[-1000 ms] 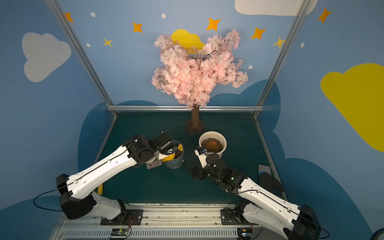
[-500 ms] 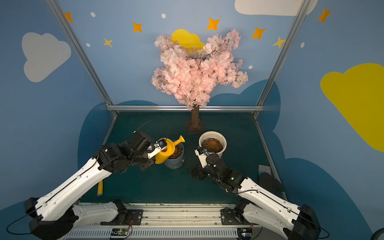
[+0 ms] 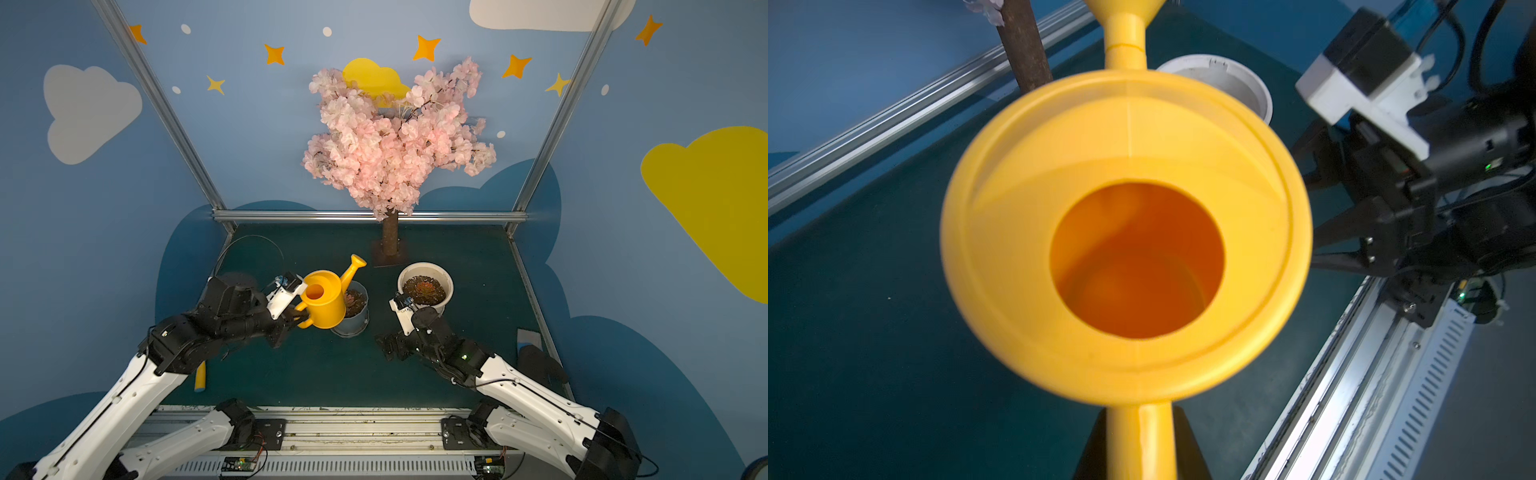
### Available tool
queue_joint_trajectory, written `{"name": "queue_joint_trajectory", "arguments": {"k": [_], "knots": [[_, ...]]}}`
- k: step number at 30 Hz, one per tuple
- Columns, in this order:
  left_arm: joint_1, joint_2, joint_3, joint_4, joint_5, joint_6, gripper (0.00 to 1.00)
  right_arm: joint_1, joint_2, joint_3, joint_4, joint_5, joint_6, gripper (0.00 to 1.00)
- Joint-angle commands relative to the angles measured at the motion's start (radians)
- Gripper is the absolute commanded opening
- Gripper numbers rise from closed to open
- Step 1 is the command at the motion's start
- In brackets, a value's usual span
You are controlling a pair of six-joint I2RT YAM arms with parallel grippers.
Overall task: Water the succulent around the soil edge
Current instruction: Place the watering can at the center of the board.
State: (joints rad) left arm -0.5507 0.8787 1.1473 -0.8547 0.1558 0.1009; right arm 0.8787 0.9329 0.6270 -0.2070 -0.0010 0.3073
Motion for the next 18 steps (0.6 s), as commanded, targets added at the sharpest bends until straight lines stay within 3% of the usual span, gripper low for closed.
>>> {"name": "queue_joint_trajectory", "arguments": {"k": [1, 11, 18], "knots": [[0.049, -0.052, -0.055, 0.145, 0.108, -0.124, 0.03, -0.004, -0.021, -0.016, 0.009, -0.002, 0.003, 0.95], [0.081, -0.165, -0.245, 0.157, -0.302, -0.277, 0.03, 0.0, -0.081, -0.041, 0.078, -0.123, -0.042, 0.95], [0.078, -0.232, -0.326, 0.155, -0.485, -0.345, 0.03, 0.015, -0.118, -0.046, 0.103, -0.202, -0.094, 0.95]]}}
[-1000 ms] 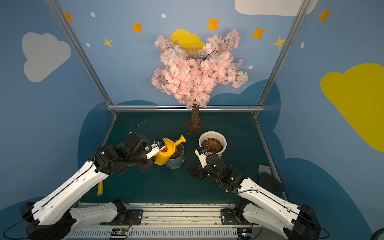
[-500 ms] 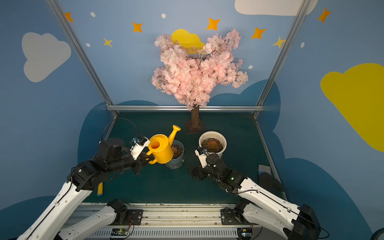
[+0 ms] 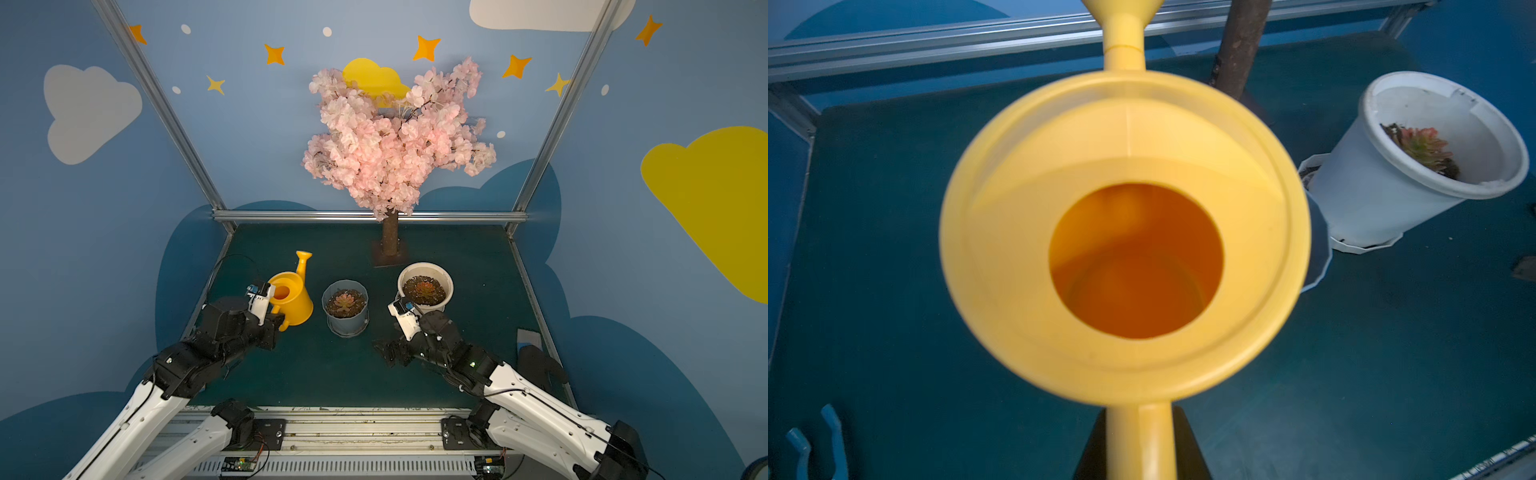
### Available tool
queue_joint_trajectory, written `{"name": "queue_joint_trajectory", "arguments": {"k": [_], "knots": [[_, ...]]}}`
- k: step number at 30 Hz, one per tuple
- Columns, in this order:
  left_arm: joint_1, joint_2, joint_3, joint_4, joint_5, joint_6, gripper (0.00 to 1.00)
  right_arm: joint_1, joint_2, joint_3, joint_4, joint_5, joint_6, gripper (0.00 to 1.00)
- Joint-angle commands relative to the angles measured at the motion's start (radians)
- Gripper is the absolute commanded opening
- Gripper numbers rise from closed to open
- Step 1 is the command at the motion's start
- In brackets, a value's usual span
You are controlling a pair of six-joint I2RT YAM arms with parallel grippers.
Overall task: Water the succulent around the soil edge
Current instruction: Place the watering can at the center of the board.
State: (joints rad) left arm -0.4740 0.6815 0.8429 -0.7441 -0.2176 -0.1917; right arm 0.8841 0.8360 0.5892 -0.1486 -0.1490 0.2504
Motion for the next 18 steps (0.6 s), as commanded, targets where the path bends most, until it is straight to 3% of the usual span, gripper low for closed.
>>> {"name": "queue_joint_trajectory", "arguments": {"k": [1, 10, 18], "knots": [[0.003, -0.053, -0.047, 0.056, -0.123, -0.062, 0.03, 0.014, -0.027, -0.013, 0.052, -0.06, -0.042, 0.95], [-0.01, -0.133, -0.242, 0.183, -0.089, -0.16, 0.03, 0.047, -0.09, -0.052, 0.102, -0.067, -0.053, 0.95], [-0.046, -0.114, -0.362, 0.276, -0.102, -0.212, 0.03, 0.054, -0.1, -0.053, 0.082, -0.055, -0.057, 0.95]]}}
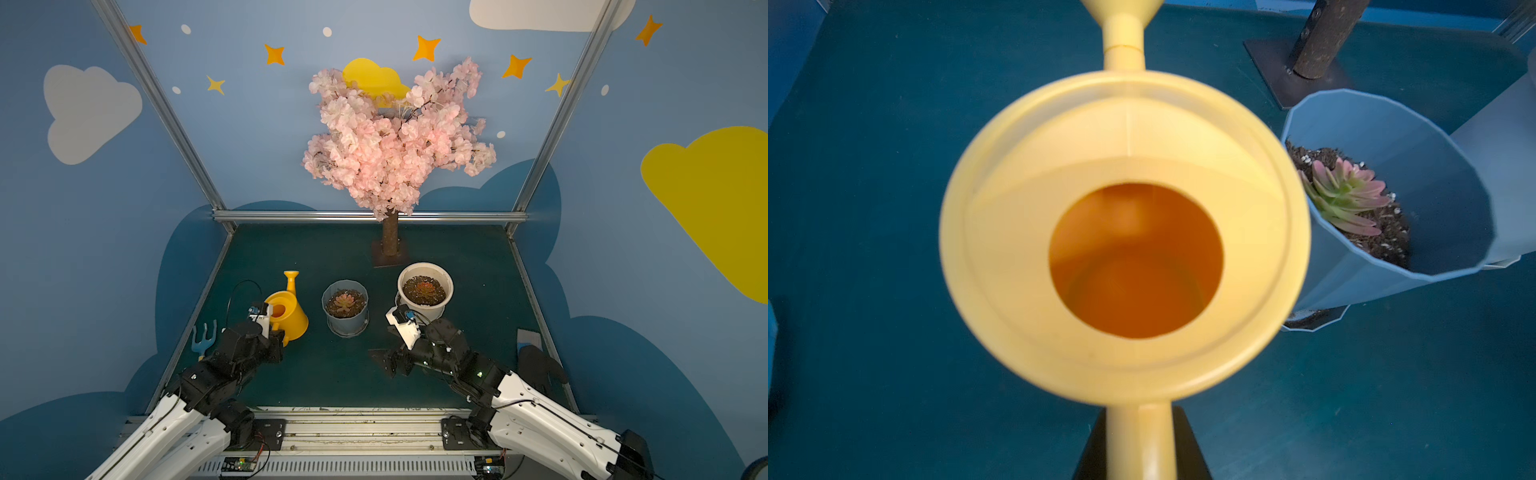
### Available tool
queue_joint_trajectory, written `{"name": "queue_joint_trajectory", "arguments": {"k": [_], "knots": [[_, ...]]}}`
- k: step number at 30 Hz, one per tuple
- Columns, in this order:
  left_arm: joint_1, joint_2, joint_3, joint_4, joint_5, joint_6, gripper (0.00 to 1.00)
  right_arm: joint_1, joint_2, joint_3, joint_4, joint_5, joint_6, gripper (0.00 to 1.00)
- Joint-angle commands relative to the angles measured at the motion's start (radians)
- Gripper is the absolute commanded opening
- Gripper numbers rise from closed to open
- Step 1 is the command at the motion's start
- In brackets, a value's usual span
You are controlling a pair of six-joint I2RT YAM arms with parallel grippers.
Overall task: Water the succulent around the soil edge
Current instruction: Place the watering can at the center of the board.
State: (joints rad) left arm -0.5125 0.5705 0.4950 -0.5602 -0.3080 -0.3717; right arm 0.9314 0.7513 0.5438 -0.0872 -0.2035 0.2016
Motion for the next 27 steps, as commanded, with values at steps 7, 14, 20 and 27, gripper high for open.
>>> {"name": "queue_joint_trajectory", "arguments": {"k": [7, 14, 20, 27], "knots": [[-0.014, 0.01, -0.112, 0.175, 0.011, -0.042, 0.03, 0.009, -0.021, -0.007, 0.014, 0.006, -0.01, 0.95], [-0.024, 0.083, -0.128, 0.199, 0.003, -0.029, 0.03, 0.01, -0.015, -0.007, 0.008, 0.014, -0.012, 0.95], [-0.03, 0.082, -0.121, 0.189, -0.013, -0.032, 0.25, 0.01, -0.008, -0.007, 0.008, 0.02, -0.014, 0.95], [-0.046, 0.059, -0.102, 0.153, -0.033, -0.045, 0.54, 0.01, -0.01, -0.007, 0.007, 0.029, -0.017, 0.95]]}}
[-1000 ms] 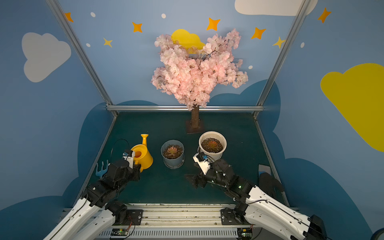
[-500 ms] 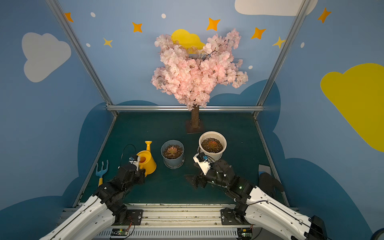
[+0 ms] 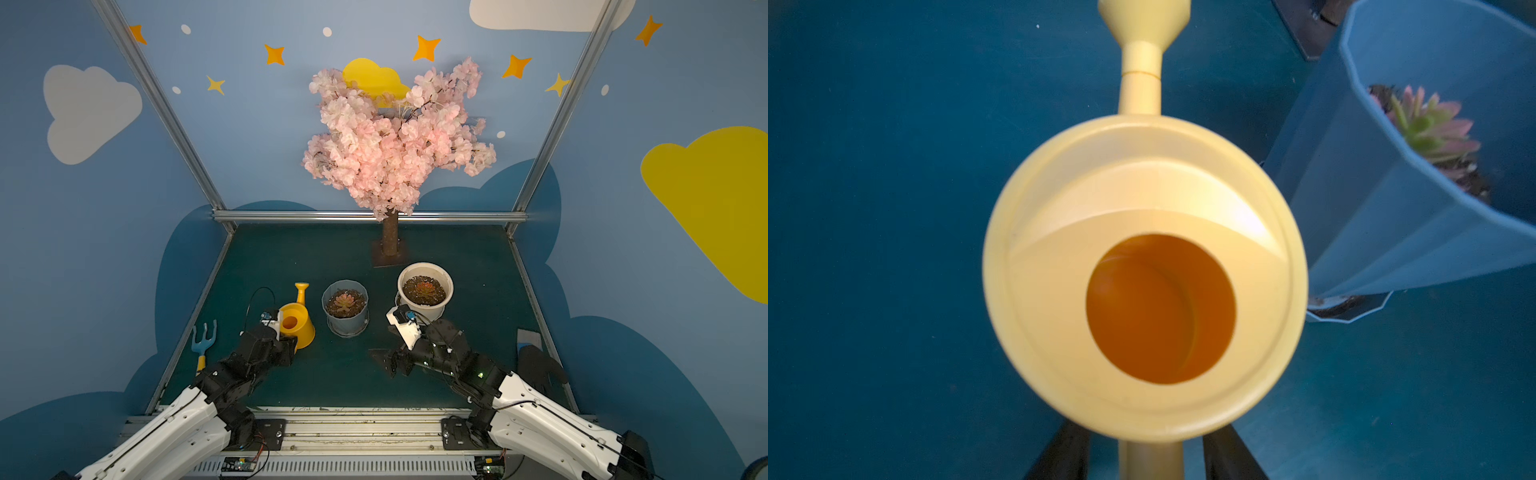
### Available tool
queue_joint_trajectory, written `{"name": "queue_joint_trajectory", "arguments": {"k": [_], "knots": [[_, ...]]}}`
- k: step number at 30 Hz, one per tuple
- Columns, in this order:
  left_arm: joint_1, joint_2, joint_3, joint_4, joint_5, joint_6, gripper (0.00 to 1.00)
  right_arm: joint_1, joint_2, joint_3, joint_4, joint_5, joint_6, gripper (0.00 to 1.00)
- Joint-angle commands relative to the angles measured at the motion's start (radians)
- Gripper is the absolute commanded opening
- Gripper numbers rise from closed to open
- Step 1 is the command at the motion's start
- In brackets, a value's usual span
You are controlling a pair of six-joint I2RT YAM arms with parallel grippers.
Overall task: Water the succulent around the soil edge
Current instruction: Place the watering can at the center of the board, then reset both arms, then move the watering can to the center of the board.
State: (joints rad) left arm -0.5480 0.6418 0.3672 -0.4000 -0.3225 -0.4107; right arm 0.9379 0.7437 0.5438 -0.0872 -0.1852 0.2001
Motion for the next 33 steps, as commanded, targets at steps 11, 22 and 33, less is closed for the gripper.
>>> {"name": "queue_joint_trajectory", "arguments": {"k": [11, 22, 33], "knots": [[-0.033, -0.159, 0.203, -0.255, 0.002, -0.036, 0.98, 0.004, -0.041, -0.007, -0.015, 0.085, -0.001, 0.95], [0.12, 0.089, 0.348, 0.104, 0.008, 0.26, 1.0, -0.034, -0.154, 0.03, -0.103, 0.489, 0.079, 0.97], [0.631, 0.273, 0.161, 0.527, 0.185, 0.247, 1.0, -0.659, -0.077, 0.045, -0.171, 0.378, 0.101, 0.98]]}}
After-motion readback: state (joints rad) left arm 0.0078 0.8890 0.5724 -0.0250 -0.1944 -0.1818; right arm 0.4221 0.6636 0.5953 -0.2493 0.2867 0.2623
